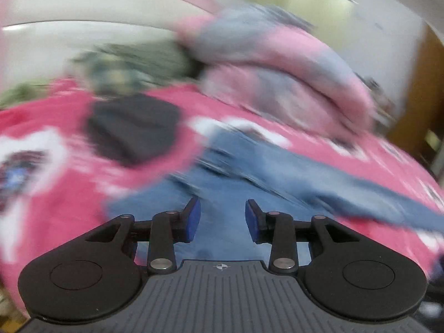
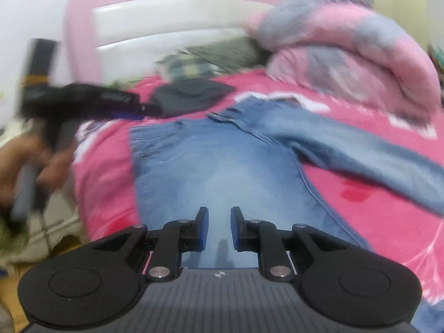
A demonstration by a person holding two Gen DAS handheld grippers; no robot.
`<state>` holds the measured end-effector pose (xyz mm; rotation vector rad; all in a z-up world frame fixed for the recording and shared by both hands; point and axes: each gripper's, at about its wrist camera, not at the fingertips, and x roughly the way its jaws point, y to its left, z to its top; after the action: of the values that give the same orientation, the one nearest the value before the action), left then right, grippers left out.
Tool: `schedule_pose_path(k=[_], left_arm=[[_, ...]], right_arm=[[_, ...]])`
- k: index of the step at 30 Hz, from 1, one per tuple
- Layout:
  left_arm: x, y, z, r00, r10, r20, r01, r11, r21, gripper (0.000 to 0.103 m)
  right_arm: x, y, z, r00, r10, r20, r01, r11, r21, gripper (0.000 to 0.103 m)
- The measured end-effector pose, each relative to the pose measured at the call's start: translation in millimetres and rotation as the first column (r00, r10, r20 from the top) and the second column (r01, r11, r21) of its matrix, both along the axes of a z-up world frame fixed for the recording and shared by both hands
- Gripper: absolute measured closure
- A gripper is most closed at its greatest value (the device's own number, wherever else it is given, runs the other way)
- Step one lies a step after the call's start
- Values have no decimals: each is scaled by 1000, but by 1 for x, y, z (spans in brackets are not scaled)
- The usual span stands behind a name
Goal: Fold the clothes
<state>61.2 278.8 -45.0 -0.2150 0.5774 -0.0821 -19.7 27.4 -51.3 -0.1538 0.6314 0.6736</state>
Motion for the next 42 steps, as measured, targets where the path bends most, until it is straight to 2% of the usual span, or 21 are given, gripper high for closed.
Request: schedule_pose_path(k=[4,8,13,17,19,21,25,27,32,35,42], left_arm=[[3,-13,-41,993,0,-120,7,998,63,67],[-14,6,-45,996,-13,-84,15,1000,13,67],[-14,-5,-38,995,-4,-98,9,998,57,63],[-22,-15,-32,995,35,-96,-28,997,74,50],[-30,-20,-29,995,48,-90,-41,996,76,50],[-36,-26,-27,995,50,-85,-43,996,80,46],[-48,-39,-21,996,43,-84,-34,994,101,45],[-51,-46,-18,996,36,-77,-28,994,107,42],[-49,-74,-13,998,-4,-64,11,994,107,41],[-43,-95,-12,998,-30,-55,38,989,144,41],[-21,-121,-25,999,-19,-34,25,980,199,40]], right_arm=[[-13,-16,-6,998,-31,-52,32,999,14,84],[-27,-32,-11,993,-62,-104,65,998,26,84],[-43,-52,-18,981,-98,-170,106,994,39,81],[-36,-79,-4,973,-198,-116,207,975,77,79],[-31,-91,-2,964,-248,-99,257,962,89,74],[-30,-97,-14,954,-276,-118,283,958,46,73],[-55,-103,-31,955,-264,-138,270,962,30,72],[-64,-110,-26,956,-260,-138,269,962,48,66],[-88,-128,-16,958,-251,-137,264,960,91,66],[-102,-138,-9,960,-246,-135,262,958,117,66],[-70,-210,46,918,-391,-64,396,903,168,66]])
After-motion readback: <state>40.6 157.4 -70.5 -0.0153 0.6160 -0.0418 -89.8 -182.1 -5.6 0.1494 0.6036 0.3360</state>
